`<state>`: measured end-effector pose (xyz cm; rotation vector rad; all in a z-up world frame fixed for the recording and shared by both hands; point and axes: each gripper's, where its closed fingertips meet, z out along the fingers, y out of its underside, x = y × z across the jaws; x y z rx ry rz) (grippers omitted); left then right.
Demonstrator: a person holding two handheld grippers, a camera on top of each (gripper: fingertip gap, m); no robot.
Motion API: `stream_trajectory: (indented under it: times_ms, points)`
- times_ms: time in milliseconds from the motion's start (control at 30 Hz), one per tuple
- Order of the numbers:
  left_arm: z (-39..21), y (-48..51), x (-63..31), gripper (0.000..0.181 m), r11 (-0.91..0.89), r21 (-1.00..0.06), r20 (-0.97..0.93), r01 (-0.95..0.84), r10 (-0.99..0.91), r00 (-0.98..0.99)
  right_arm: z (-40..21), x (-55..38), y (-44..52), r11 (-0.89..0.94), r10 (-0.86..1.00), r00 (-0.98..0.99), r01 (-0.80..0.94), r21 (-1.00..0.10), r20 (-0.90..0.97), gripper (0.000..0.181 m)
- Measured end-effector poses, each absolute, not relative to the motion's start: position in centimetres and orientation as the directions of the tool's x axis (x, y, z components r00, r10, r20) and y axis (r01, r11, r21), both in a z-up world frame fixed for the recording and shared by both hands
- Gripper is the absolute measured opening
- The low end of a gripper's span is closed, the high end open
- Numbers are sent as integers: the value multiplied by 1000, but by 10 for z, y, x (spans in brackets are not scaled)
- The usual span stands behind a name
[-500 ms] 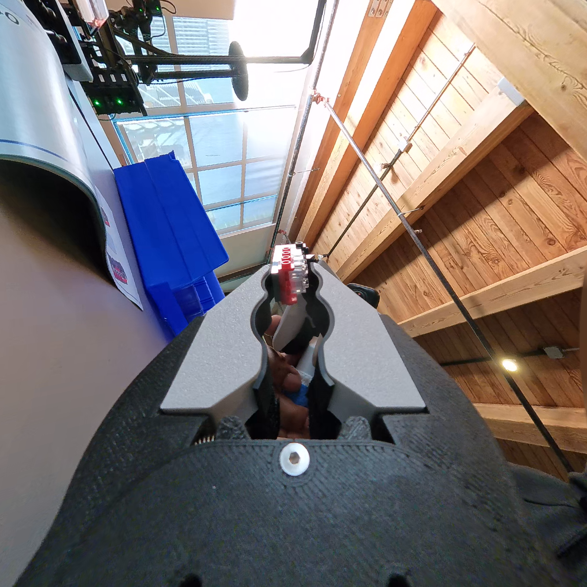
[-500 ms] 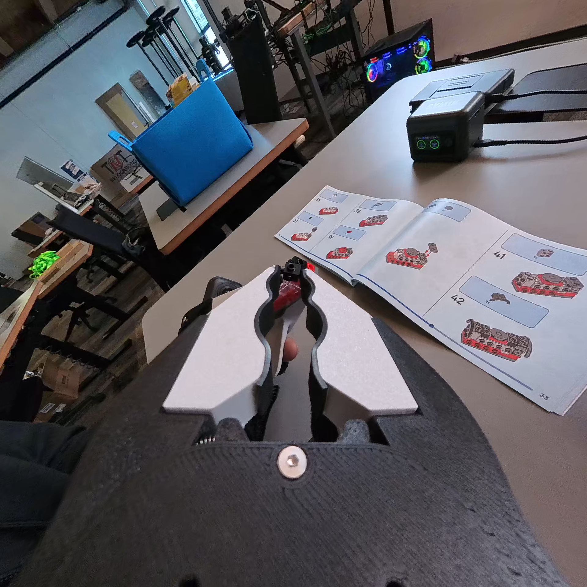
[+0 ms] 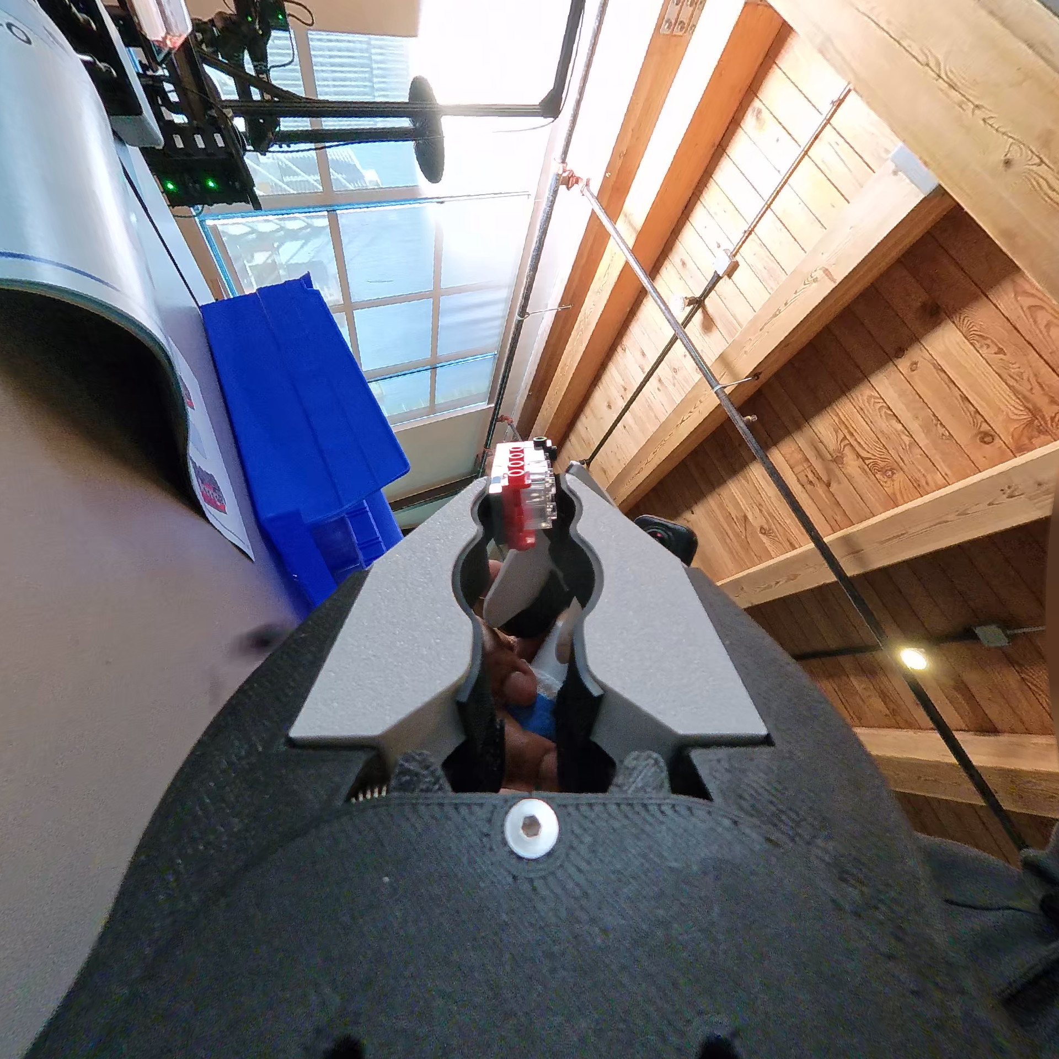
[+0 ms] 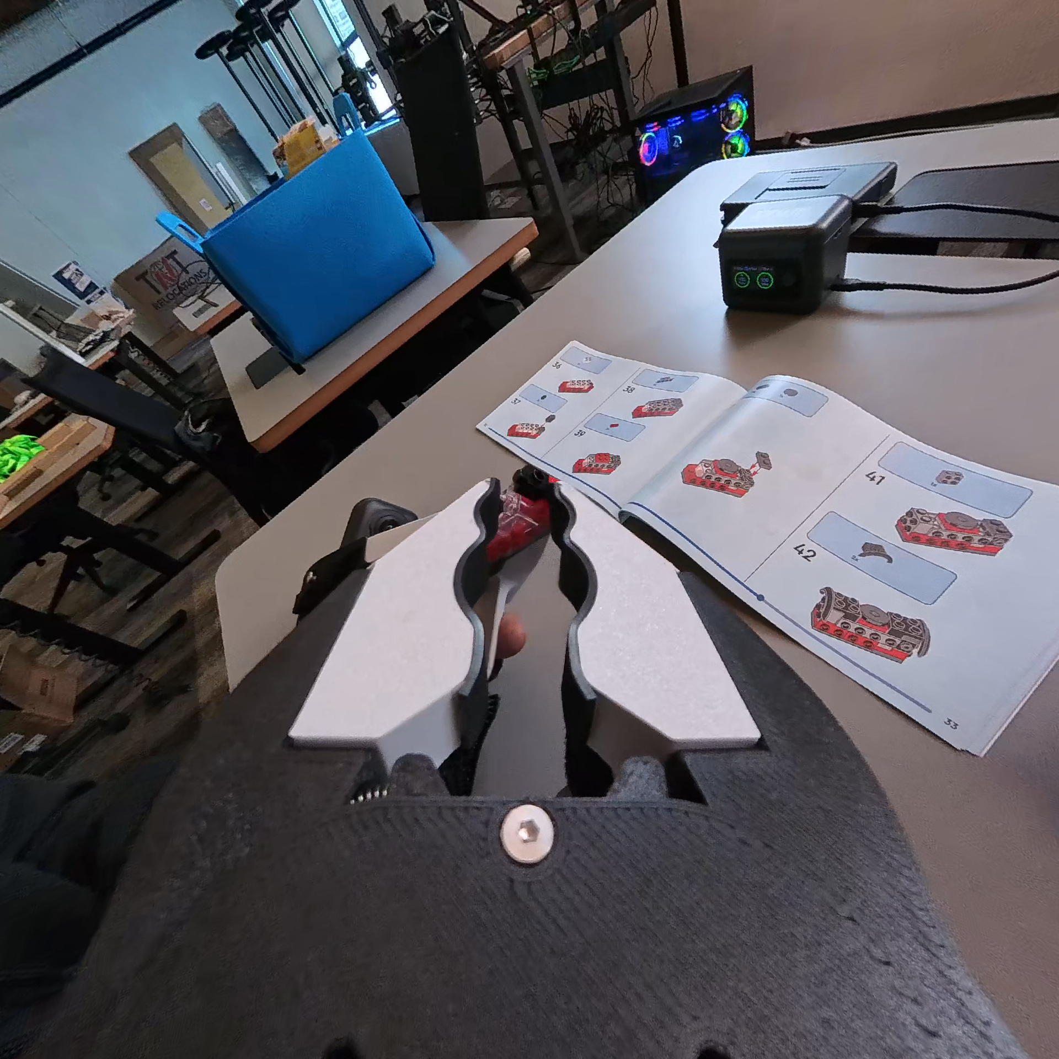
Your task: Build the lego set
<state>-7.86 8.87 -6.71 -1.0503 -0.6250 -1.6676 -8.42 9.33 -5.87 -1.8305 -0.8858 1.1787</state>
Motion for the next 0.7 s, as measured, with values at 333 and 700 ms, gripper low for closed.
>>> stream_trajectory:
  times_ms: [333, 700]
  points:
    - [-68, 89, -82, 21, -337, -73, 874, 939, -476, -102, -57, -47, 111, -432, 854, 358, 86, -898, -377, 18]
    - [-69, 91, -77, 20, -354, -89, 879, 931, -467, -94, -94, 135, 142, -453, 685, 684, 131, -882, -251, 18]
